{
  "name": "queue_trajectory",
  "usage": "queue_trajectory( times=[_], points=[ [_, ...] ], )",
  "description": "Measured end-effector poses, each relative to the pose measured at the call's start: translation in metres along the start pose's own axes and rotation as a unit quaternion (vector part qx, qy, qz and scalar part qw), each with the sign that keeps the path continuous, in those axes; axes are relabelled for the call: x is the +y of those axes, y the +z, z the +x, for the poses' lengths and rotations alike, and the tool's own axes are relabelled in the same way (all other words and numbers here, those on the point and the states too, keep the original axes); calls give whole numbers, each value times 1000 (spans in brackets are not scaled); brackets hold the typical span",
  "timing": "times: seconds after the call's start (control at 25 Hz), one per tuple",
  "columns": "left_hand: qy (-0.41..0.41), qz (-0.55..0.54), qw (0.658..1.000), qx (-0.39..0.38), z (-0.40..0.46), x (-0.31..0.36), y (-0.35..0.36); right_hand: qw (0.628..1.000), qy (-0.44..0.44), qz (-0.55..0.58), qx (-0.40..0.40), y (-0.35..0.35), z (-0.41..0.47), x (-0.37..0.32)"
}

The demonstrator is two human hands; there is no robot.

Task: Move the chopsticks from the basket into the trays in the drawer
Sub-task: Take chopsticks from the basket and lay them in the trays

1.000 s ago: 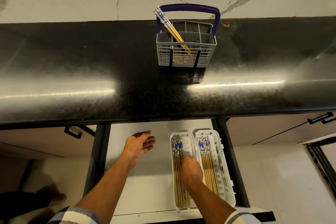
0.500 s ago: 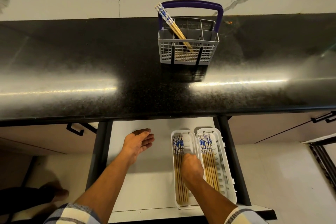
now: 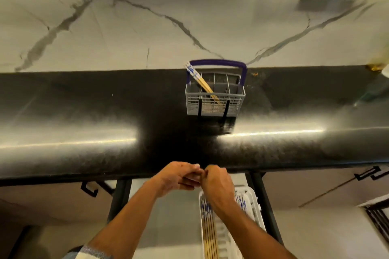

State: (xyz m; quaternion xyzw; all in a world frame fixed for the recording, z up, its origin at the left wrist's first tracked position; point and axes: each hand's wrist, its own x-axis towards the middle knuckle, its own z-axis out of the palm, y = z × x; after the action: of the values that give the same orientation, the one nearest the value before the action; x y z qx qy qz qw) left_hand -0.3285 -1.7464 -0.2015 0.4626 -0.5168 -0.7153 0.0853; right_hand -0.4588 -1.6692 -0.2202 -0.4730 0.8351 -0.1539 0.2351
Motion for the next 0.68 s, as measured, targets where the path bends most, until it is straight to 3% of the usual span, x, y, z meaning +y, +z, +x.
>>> queue_trajectory(
  times=[0.12, 0.2, 0.4, 0.68],
  points=[
    [62, -47, 996, 38, -2, 74, -10, 989, -61, 23, 134, -67, 28, -46],
    [101, -72, 989, 87, -4, 121, -17, 981, -87, 31, 171, -106, 51, -67],
    [146, -127, 968, 160, -13, 164, -15, 978, -114, 60, 165, -150, 126, -99],
    [58, -170, 976, 124, -10, 116, -16, 988, -119, -17, 101, -148, 213, -114]
  ],
)
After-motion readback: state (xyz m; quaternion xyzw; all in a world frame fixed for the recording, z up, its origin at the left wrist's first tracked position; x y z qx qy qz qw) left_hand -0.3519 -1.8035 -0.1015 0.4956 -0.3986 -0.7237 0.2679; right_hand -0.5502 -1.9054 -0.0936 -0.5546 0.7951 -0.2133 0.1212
